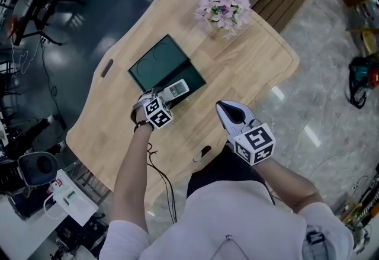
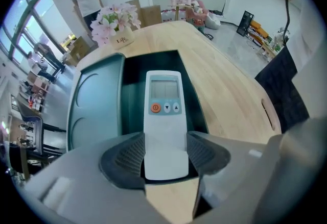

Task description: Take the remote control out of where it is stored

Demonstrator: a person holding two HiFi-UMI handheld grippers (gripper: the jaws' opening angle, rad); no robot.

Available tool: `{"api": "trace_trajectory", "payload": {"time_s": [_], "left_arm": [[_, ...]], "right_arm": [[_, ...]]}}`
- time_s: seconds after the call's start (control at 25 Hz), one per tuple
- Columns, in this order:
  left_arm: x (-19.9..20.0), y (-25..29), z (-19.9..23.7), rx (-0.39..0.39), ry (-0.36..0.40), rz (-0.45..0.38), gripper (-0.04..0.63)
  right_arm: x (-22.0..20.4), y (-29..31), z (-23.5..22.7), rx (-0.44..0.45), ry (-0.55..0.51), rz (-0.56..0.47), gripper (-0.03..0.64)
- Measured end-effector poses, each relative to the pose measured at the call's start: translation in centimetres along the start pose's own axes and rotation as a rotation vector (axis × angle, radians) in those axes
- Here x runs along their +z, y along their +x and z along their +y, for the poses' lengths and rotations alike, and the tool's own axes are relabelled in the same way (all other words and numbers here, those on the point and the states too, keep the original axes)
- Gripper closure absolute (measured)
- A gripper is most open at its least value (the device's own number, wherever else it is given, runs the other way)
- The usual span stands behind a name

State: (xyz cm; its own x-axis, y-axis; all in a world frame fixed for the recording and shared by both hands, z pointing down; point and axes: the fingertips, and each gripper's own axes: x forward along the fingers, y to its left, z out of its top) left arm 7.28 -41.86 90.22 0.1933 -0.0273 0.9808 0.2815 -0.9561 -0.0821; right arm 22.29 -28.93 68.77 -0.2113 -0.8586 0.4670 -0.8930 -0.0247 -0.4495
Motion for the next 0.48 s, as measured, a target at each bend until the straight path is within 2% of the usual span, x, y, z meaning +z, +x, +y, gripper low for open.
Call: {"api": "trace_trajectory", "payload": {"time_s": [0.2, 0.36, 0.48], "left_arm": [[2.9, -7.9, 1.7, 0.117, -0.109, -0.209, 0.339], [4.5, -17.8, 3.0, 0.240, -0.238, -0.428, 0.339], [4.7, -25.7, 2.4, 0.329, -0.322, -0.590, 0.339]], "right_arm": [[2.5, -1.1, 1.4, 0.004, -0.041, -0.053, 0.589], [6.1, -1.9, 4.5, 0.032, -0.106, -0.108, 0.589], [8.4, -2.8, 7.3, 0.067, -0.156, -0.148, 0.589]]}}
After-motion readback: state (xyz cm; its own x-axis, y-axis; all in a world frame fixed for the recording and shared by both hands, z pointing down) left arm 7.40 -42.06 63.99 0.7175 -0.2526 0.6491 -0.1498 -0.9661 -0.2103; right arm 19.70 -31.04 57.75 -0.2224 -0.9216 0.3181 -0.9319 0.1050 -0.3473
